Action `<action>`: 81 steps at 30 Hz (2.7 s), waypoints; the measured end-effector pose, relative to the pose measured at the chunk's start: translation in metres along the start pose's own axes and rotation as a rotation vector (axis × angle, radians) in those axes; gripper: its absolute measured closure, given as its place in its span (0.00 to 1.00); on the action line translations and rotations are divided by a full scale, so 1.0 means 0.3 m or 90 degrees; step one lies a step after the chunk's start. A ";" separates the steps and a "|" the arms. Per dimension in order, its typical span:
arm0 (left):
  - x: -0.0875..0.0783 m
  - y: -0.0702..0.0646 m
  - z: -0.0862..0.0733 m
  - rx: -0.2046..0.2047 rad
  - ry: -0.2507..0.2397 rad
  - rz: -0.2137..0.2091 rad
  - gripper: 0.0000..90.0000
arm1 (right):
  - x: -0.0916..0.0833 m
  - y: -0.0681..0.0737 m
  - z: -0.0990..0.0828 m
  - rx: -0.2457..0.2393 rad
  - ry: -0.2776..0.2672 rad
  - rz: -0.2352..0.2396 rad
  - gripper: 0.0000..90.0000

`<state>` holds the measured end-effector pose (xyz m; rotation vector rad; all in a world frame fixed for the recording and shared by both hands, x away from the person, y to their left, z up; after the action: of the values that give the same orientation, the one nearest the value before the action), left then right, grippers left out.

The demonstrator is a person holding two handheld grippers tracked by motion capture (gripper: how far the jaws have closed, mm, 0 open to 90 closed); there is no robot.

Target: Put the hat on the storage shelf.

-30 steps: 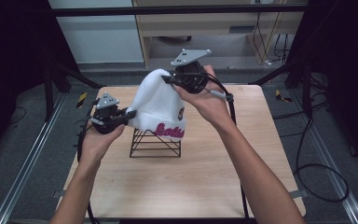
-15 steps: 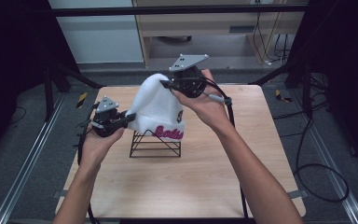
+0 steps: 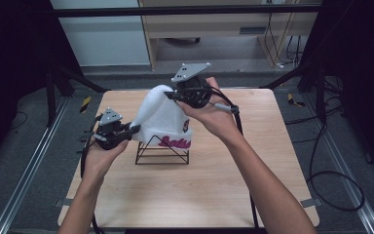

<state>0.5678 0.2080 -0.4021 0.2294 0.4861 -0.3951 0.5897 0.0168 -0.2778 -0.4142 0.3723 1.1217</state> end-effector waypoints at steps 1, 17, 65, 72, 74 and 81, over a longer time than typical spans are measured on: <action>0.000 0.000 0.000 0.000 0.000 0.000 0.82 | 0.000 0.000 0.000 0.000 0.000 0.000 0.91; -0.004 -0.006 -0.056 -0.001 0.004 -0.003 0.82 | 0.027 0.038 -0.029 0.001 0.029 0.018 0.91; 0.070 0.016 -0.269 -0.052 0.046 -0.011 0.79 | 0.168 0.132 -0.146 0.025 0.119 0.077 0.90; 0.052 0.044 -0.282 -0.073 0.038 -0.001 0.72 | 0.193 0.144 -0.151 0.026 0.132 0.083 0.86; 0.040 0.052 -0.285 -0.074 0.035 0.000 0.69 | 0.200 0.149 -0.152 0.034 0.131 0.088 0.77; -0.001 0.091 -0.302 -0.055 0.050 0.035 0.43 | 0.171 0.154 -0.134 0.039 0.101 0.071 0.61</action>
<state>0.5423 0.2602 -0.4766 0.1741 0.5716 -0.3114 0.5640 0.0543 -0.3437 -0.4348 0.5737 1.1856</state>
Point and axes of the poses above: each handheld gripper's, and its own axes: x roughly forward along the jaws, z roughly out of its top, y roughly to its left, the point moved 7 cm from there along x, roughly forward along the jaws, and after that the axes turned 12 degrees about z, right-handed, at the moved point
